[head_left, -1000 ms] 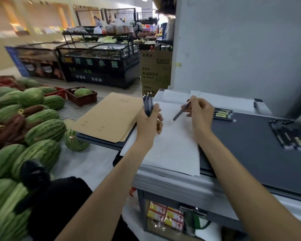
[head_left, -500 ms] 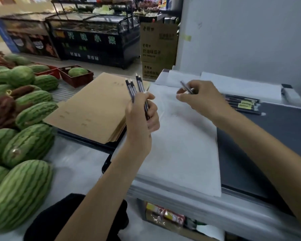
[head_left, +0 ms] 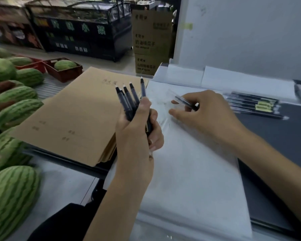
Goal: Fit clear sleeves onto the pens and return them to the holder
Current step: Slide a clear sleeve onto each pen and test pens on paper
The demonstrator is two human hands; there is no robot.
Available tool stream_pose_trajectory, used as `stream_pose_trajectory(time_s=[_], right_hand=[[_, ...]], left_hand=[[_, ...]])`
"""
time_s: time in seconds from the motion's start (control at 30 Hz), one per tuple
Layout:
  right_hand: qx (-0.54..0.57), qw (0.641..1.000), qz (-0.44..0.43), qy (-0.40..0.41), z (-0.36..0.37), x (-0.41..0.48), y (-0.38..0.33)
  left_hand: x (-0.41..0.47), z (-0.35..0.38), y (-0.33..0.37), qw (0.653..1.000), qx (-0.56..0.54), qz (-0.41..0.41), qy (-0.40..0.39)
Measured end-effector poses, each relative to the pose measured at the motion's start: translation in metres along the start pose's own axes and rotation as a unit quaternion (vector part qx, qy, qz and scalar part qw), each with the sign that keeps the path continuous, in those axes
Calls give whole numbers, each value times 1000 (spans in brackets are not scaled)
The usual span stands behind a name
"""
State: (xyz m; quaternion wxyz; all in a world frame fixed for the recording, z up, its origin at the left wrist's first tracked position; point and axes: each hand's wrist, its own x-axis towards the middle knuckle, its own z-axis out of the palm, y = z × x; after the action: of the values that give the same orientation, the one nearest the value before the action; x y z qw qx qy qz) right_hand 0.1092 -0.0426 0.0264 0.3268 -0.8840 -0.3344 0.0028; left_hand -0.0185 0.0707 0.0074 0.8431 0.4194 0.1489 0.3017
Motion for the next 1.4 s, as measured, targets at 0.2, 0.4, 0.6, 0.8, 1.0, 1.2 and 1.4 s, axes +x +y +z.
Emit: stream_pose_trajectory(time_s=[0.2, 0.4, 0.6, 0.8, 1.0, 1.2, 1.4], right_hand=[[-36, 999, -9, 6, 1, -6, -6], [155, 985, 65, 26, -9, -1, 4], [469, 876, 111, -22, -40, -2, 8], [515, 849, 116, 14, -40, -3, 12], [503, 856, 113, 48, -38, -4, 9], [515, 852, 89, 30, -37, -5, 5], [499, 861, 96, 25, -36, -8, 3]], left_hand=[[-3, 0, -1, 1000, 16, 4, 2], [-3, 2, -4, 998, 68, 14, -12], [-3, 4, -4, 994, 101, 39, -30], [-6, 8, -6, 986, 158, 37, -23], [-10, 14, -6, 980, 191, 39, -30], [-9, 14, -6, 983, 181, 35, -18], [-9, 14, -7, 981, 189, 41, -13]])
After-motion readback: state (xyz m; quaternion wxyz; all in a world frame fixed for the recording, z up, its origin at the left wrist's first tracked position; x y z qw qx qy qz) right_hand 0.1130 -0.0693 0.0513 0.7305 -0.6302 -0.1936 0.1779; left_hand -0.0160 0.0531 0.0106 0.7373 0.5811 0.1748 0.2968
